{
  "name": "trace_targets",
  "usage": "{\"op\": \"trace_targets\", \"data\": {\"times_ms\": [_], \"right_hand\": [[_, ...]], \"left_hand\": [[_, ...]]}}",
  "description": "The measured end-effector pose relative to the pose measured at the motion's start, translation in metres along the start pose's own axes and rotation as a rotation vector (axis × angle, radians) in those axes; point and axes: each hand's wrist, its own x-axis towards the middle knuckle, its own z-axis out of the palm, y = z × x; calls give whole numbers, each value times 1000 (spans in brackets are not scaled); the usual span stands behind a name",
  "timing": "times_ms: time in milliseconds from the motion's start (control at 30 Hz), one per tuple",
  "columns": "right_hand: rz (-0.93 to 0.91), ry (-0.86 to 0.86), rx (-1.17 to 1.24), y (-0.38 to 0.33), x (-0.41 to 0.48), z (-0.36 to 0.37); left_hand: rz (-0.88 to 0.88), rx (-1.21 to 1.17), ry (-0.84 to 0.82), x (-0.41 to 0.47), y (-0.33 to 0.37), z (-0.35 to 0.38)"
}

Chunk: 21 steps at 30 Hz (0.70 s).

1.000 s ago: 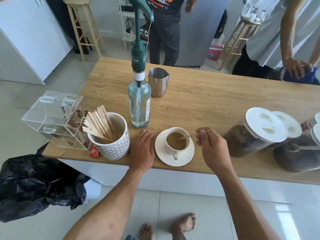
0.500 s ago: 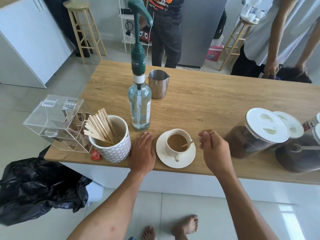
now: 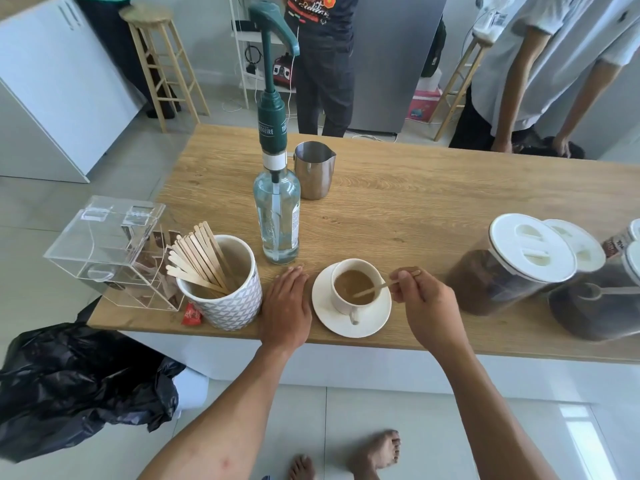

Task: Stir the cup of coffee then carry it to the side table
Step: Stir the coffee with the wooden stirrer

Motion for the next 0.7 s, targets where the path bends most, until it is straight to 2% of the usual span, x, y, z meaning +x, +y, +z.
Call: {"op": "trace_targets", "data": {"times_ms": [100,267,400,567,700], "right_hand": [[-10,64,0,1,2,-3],[4,-46,-11,-6,-2,4],[14,63,-8,-4,0,0],[0,12,-23,-4,-4,6],[48,109,0,0,1,1]], "left_hand": [[4,4,4,0,-1,-1],[10,-9,18,-1,-1,-1],[12,-14,28,0,-3,1],[13,-14,32,-1,-1,1],[16,-5,35,-1,-2,1]]}}
